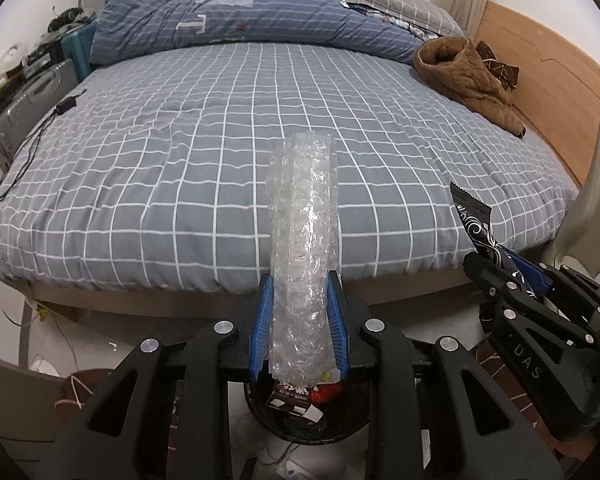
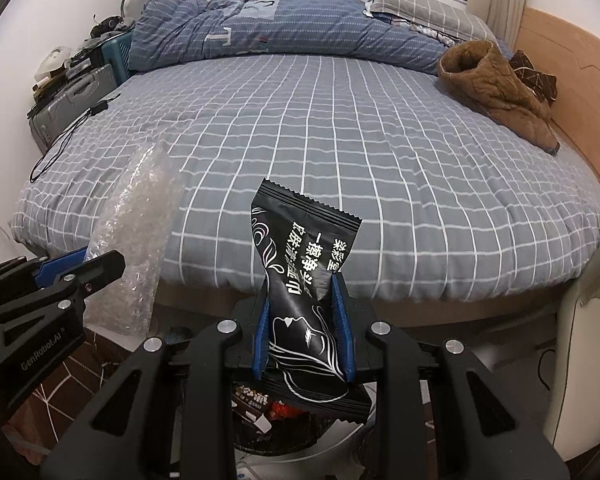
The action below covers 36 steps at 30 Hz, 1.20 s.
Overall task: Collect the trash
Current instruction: 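Carry the bubble wrap and black packet with both tools down to the bin, then open the left tool over the bin while the right tool releases the black packet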
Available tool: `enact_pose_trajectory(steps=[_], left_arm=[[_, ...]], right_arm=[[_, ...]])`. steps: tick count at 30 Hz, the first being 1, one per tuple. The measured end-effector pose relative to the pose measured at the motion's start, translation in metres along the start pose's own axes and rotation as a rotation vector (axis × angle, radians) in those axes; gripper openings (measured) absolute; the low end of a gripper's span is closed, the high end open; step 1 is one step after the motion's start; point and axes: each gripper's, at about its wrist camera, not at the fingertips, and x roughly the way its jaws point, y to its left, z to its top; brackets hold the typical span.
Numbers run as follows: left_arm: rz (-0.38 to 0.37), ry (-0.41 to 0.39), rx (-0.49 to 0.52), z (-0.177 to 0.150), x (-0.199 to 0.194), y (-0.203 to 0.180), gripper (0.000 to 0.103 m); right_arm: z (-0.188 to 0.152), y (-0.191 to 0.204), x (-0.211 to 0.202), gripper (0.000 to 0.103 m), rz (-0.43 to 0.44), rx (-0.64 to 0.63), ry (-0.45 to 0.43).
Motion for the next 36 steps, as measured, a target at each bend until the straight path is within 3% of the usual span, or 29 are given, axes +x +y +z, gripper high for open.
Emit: enact_pose_trajectory(steps=[25, 36], left_arm=[[-0.019, 0.05, -0.026, -0.094, -0.008, -0.004, 0.026], [-0.024, 0.122, -0.038, -0.129, 0.026, -0.008, 0.026]], right_arm=[[-0.09, 0.006, -0.002, 0.027, -0.003, 0.017, 0.075], [-0.123, -0.001, 0.028, 0.027, -0.017, 0.03, 0.149]])
